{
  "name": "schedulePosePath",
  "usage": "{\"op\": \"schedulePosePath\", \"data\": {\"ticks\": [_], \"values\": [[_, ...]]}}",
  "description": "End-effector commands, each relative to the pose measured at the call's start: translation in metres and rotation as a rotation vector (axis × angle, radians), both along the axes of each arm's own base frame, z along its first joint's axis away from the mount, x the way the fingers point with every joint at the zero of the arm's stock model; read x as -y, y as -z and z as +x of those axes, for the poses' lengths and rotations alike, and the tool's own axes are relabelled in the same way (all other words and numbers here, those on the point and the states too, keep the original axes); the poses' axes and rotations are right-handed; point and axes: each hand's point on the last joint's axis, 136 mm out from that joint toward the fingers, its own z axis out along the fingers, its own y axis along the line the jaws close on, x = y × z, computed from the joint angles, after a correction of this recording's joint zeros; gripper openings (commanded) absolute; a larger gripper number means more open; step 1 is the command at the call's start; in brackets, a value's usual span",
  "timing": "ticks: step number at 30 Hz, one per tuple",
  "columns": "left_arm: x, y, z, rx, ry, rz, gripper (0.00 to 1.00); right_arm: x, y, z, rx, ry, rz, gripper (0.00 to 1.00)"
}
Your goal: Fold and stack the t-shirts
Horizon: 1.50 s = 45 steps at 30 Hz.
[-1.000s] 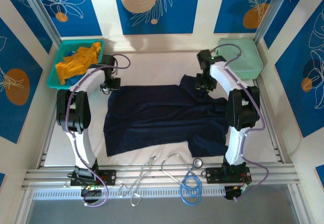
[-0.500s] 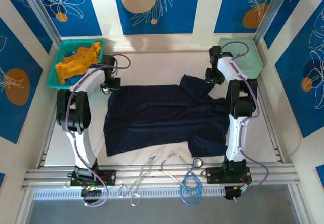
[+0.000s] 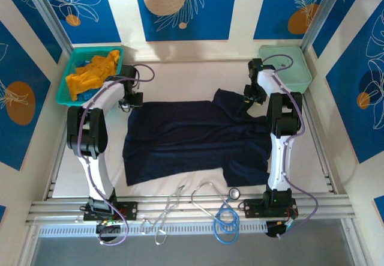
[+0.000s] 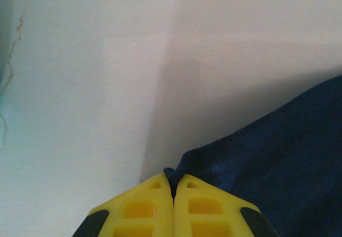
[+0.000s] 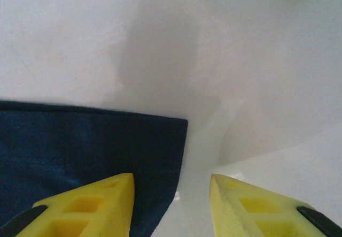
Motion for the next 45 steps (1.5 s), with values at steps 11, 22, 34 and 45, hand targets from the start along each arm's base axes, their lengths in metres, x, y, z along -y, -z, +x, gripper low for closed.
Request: {"op": "schedulePosePath", "data": {"ticks": [11,22,34,45], "values": [[0.002,-0.004,0.005,0.013,0.012,0.006,0.0,-0.002,0.028,0.018,-0.035,-0.019,0.057,0.33],[0.002,0.003,0.001,0.006,0.008,0.008,0.0,-0.009,0.028,0.018,-0.037,-0.053,0.098,0.0],[0.022,-0.102,0.013,0.217,0.022,-0.058,0.0,-0.023,-0.135,0.003,0.29,-0.14,0.053,0.0],[0.017,-0.28,-0.04,0.57,0.011,-0.132,0.0,-0.055,-0.366,-0.113,0.844,-0.348,0.082,0.0]]}}
